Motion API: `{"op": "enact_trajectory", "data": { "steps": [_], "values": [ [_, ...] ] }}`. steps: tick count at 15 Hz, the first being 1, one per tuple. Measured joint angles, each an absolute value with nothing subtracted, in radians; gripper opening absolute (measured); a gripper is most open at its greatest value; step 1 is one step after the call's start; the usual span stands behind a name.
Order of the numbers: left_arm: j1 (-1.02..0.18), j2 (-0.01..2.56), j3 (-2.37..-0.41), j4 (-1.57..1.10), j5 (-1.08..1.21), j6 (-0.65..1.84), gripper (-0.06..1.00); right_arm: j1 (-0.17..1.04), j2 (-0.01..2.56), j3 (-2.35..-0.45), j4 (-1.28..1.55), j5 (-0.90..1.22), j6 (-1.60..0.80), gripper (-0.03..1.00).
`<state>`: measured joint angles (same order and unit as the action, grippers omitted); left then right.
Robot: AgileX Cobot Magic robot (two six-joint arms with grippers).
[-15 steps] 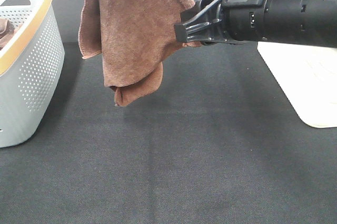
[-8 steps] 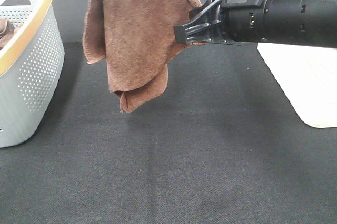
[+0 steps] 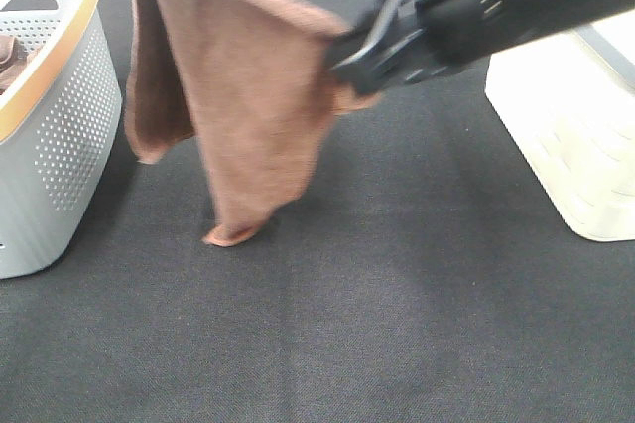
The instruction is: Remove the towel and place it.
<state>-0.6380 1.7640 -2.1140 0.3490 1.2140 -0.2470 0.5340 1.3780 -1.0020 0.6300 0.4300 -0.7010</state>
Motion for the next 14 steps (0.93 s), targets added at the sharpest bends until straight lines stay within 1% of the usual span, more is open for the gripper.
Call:
{"op": "enact_trajectory", "data": {
  "steps": [2, 3, 4, 6, 9, 12, 14],
  "values": [
    [-0.603, 1.79, -2.114, 0.338, 1.215, -0.247, 0.0, 0.44, 1.398, -1.088, 0.464, 0.498, -0.52, 0.0],
    [-0.603, 1.79, -2.114, 0.338, 1.215, -0.247, 0.0, 0.44, 1.398, -1.088, 0.464, 0.498, -0.52, 0.0],
    [-0.589, 1.806, -2.114, 0.324, 1.2, -0.247, 0.0, 0.415, 1.416, -1.134, 0.4, 0.503, -0.471, 0.0],
    [-0.557, 1.844, -2.114, 0.32, 1.091, -0.247, 0.0, 0.393, 1.469, -1.235, 0.283, 0.503, -0.43, 0.0],
    [-0.499, 1.907, -2.114, 0.35, 0.872, -0.247, 0.0, 0.393, 1.62, -1.406, 0.115, 0.489, -0.403, 0.0],
    [-0.45, 1.97, -2.114, 0.377, 0.686, -0.247, 0.0, 0.393, 1.728, -1.507, -0.051, 0.374, -0.33, 0.0],
    [-0.41, 2.03, -2.114, 0.404, 0.549, -0.246, 0.0, 0.387, 1.784, -1.552, -0.218, 0.234, -0.286, 0.0]
  ]
}}
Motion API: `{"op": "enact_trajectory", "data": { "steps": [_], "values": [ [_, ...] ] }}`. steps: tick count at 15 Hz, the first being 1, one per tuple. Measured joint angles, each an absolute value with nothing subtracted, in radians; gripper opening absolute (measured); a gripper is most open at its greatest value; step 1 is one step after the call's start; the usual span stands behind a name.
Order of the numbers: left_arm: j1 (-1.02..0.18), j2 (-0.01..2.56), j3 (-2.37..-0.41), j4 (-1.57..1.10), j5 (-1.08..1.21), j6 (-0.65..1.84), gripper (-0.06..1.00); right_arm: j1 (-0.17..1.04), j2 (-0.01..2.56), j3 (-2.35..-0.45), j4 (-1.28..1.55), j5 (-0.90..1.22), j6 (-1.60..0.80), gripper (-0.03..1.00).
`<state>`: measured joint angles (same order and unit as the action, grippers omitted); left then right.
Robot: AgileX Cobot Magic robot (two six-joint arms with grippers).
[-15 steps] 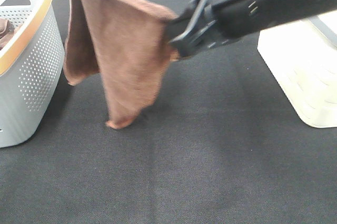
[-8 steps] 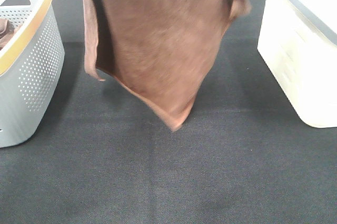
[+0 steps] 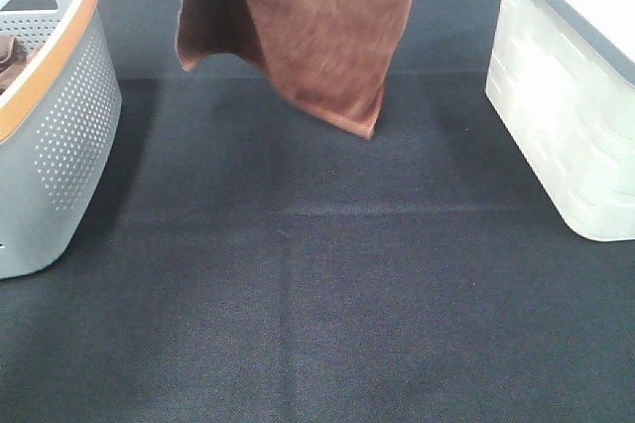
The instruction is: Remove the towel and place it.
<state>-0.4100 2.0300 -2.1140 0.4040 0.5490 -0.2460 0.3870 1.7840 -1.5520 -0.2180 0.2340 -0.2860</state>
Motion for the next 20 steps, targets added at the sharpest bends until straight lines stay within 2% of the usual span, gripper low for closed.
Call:
{"op": "enact_trajectory", "data": {
  "steps": [3, 6, 8, 9, 10, 13, 17, 20],
  "values": [
    [-0.371, 2.116, -2.114, 0.408, 0.414, -0.246, 0.0, 0.342, 1.838, -1.56, -0.325, 0.029, -0.272, 0.0],
    [-0.372, 2.165, -2.114, 0.389, 0.418, -0.246, 0.0, 0.315, 1.886, -1.56, -0.318, 0.007, -0.27, 0.0],
    [-0.397, 2.185, -2.112, 0.342, 0.567, -0.247, 0.0, 0.313, 1.916, -1.56, -0.276, 0.14, -0.269, 0.0],
    [-0.416, 2.186, -2.112, 0.32, 0.652, -0.24, 0.0, 0.313, 1.919, -1.56, -0.214, 0.287, -0.269, 0.0],
    [-0.451, 2.186, -2.112, 0.279, 0.809, -0.2, 0.0, 0.313, 1.918, -1.56, -0.167, 0.375, -0.269, 0.0],
    [-0.5, 2.186, -2.112, 0.211, 1.094, -0.154, 0.0, 0.313, 1.917, -1.56, -0.009, 0.641, -0.269, 0.0],
    [-0.509, 2.181, -2.069, 0.133, 1.172, -0.13, 0.0, 0.311, 1.916, -1.562, 0.102, 0.931, -0.265, 0.0],
    [-0.509, 2.136, -1.867, 0.073, 1.172, -0.116, 0.0, 0.31, 1.916, -1.562, 0.217, 1.114, -0.265, 0.0]
  ]
}}
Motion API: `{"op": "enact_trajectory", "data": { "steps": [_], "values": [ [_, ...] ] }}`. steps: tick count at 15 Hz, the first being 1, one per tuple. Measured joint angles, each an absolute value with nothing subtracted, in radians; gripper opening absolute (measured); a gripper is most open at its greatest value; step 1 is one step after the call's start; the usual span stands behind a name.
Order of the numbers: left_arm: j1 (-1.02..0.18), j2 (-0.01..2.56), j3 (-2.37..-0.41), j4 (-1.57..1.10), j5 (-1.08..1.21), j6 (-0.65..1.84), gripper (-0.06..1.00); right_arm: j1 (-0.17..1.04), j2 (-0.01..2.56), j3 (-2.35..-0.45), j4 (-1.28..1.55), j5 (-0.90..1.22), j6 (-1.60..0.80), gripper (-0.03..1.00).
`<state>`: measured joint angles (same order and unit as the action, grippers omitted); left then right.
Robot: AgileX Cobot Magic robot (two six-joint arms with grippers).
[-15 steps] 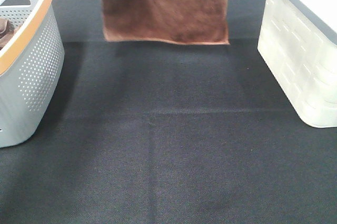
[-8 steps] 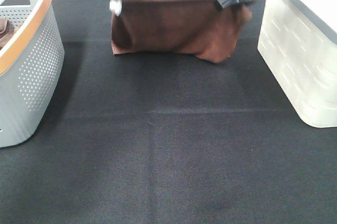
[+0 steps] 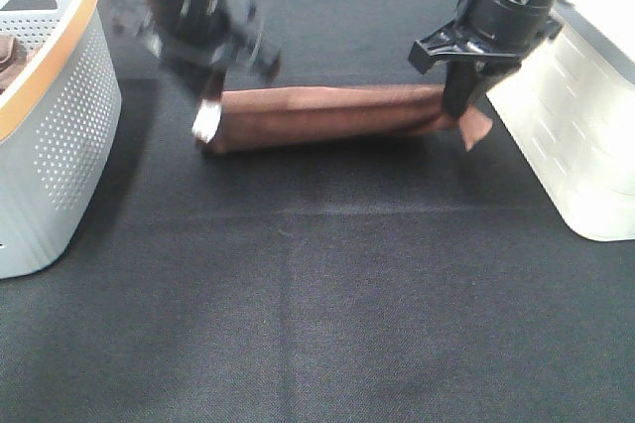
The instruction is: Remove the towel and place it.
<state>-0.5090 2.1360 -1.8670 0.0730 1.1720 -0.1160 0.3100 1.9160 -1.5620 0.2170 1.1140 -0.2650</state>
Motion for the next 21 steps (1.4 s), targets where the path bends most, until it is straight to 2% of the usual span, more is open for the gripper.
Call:
{"op": "enact_trajectory", "data": {
  "steps": [4, 9, 10, 11, 12, 13, 14, 15, 16, 17, 21],
  "values": [
    [-0.512, 2.069, -1.633, 0.0, 1.169, -0.116, 0.0, 0.31, 1.915, -1.475, 0.306, 1.184, -0.266, 0.0],
    [-0.551, 2.069, -1.547, -0.03, 1.169, -0.116, 0.01, 0.31, 1.915, -1.327, 0.323, 1.156, -0.269, 0.0],
    [-0.555, 2.069, -1.543, 0.007, 1.194, -0.115, 0.1, 0.305, 1.915, -1.292, 0.274, 1.147, -0.267, 0.0],
    [-0.558, 2.069, -1.541, 0.029, 1.204, -0.113, 0.26, 0.299, 1.915, -1.274, 0.248, 1.147, -0.262, 0.05],
    [-0.565, 2.069, -1.541, 0.038, 1.206, -0.109, 0.45, 0.296, 1.915, -1.264, 0.241, 1.149, -0.246, 0.15],
    [-0.582, 2.069, -1.541, 0.04, 1.207, -0.091, 0.63, 0.296, 1.915, -1.264, 0.246, 1.161, -0.233, 0.32],
    [-0.59, 2.069, -1.541, 0.04, 1.207, -0.084, 0.71, 0.296, 1.915, -1.264, 0.257, 1.196, -0.219, 0.62],
    [-0.59, 2.069, -1.541, 0.04, 1.207, -0.079, 0.72, 0.296, 1.914, -1.263, 0.262, 1.204, -0.218, 0.79],
    [-0.59, 2.069, -1.541, 0.041, 1.207, -0.079, 0.73, 0.296, 1.914, -1.263, 0.264, 1.208, -0.217, 0.88],
    [-0.59, 2.06, -1.539, 0.044, 1.207, -0.079, 0.73, 0.296, 1.914, -1.264, 0.264, 1.21, -0.217, 0.92],
    [-0.59, 1.972, -1.539, 0.059, 1.207, -0.079, 0.73, 0.296, 1.84, -1.272, 0.284, 1.21, -0.213, 0.95]
  ]
}}
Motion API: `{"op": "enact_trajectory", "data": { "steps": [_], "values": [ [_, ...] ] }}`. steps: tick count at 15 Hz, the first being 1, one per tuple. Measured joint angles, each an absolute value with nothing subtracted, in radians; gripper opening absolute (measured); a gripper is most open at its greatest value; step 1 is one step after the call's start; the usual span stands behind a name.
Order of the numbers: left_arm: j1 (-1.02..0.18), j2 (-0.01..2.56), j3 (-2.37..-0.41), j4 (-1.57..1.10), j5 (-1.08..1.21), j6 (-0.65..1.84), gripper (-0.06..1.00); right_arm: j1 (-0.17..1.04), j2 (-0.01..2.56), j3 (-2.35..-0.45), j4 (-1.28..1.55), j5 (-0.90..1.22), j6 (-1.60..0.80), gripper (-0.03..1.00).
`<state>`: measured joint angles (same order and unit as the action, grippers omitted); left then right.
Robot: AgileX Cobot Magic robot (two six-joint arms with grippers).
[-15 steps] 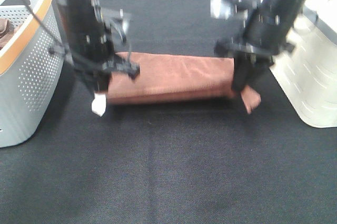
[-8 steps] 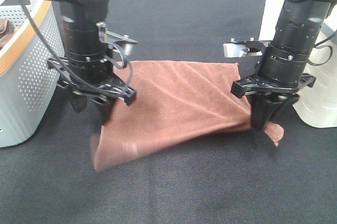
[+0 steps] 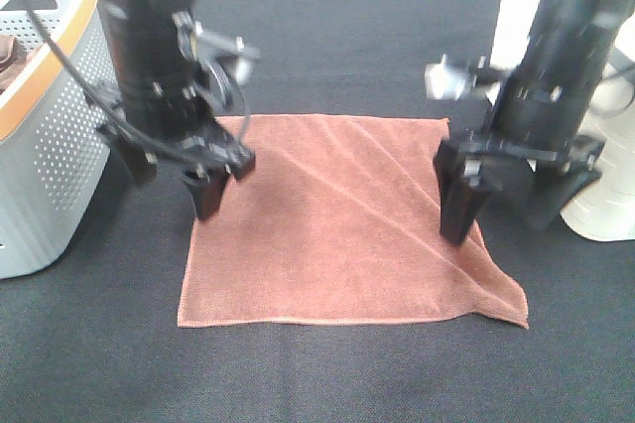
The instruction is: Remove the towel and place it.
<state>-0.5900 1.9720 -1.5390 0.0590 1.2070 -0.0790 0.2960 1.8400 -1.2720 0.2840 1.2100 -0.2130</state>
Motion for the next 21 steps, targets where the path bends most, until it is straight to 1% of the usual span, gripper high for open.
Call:
{"op": "enact_trajectory", "data": {
  "steps": [3, 6, 8, 10, 11, 12, 13, 15, 16, 18, 19, 20, 21],
  "values": [
    [-0.59, 1.821, -1.539, 0.063, 1.209, -0.083, 0.73, 0.296, 1.662, -1.272, 0.332, 1.21, -0.213, 0.95],
    [-0.59, 1.6, -1.539, 0.063, 1.212, -0.114, 0.73, 0.296, 1.435, -1.269, 0.346, 1.212, -0.213, 0.95],
    [-0.59, 1.492, -1.53, 0.061, 1.212, -0.13, 0.73, 0.296, 1.31, -1.216, 0.337, 1.212, -0.213, 0.95],
    [-0.59, 1.37, -1.438, 0.058, 1.211, -0.151, 0.73, 0.296, 1.161, -1.094, 0.303, 1.213, -0.213, 0.95],
    [-0.59, 1.37, -1.438, 0.058, 1.211, -0.151, 0.73, 0.296, 1.161, -1.094, 0.303, 1.213, -0.213, 0.95],
    [-0.59, 1.308, -1.359, 0.058, 1.21, -0.157, 0.73, 0.296, 1.09, -1.021, 0.28, 1.213, -0.213, 0.95],
    [-0.59, 1.205, -1.202, 0.058, 1.209, -0.183, 0.73, 0.296, 0.975, -0.894, 0.253, 1.214, -0.21, 0.95],
    [-0.59, 1.072, -0.966, 0.058, 1.211, -0.232, 0.73, 0.296, 0.816, -0.751, 0.218, 1.183, -0.195, 0.95],
    [-0.59, 0.955, -0.804, 0.058, 1.208, -0.254, 0.73, 0.296, 0.702, -0.654, 0.192, 1.154, -0.194, 0.95],
    [-0.59, 0.757, -0.588, 0.057, 1.142, -0.262, 0.73, 0.296, 0.524, -0.537, 0.153, 1.126, -0.194, 0.95],
    [-0.59, 0.757, -0.588, 0.057, 1.142, -0.262, 0.73, 0.296, 0.524, -0.537, 0.153, 1.126, -0.194, 0.95],
    [-0.59, 0.677, -0.527, 0.054, 1.102, -0.26, 0.73, 0.296, 0.468, -0.524, 0.147, 1.093, -0.192, 0.95],
    [-0.59, 0.612, -0.51, 0.051, 1.086, -0.244, 0.73, 0.296, 0.417, -0.524, 0.141, 1.07, -0.191, 0.95]
  ]
}}
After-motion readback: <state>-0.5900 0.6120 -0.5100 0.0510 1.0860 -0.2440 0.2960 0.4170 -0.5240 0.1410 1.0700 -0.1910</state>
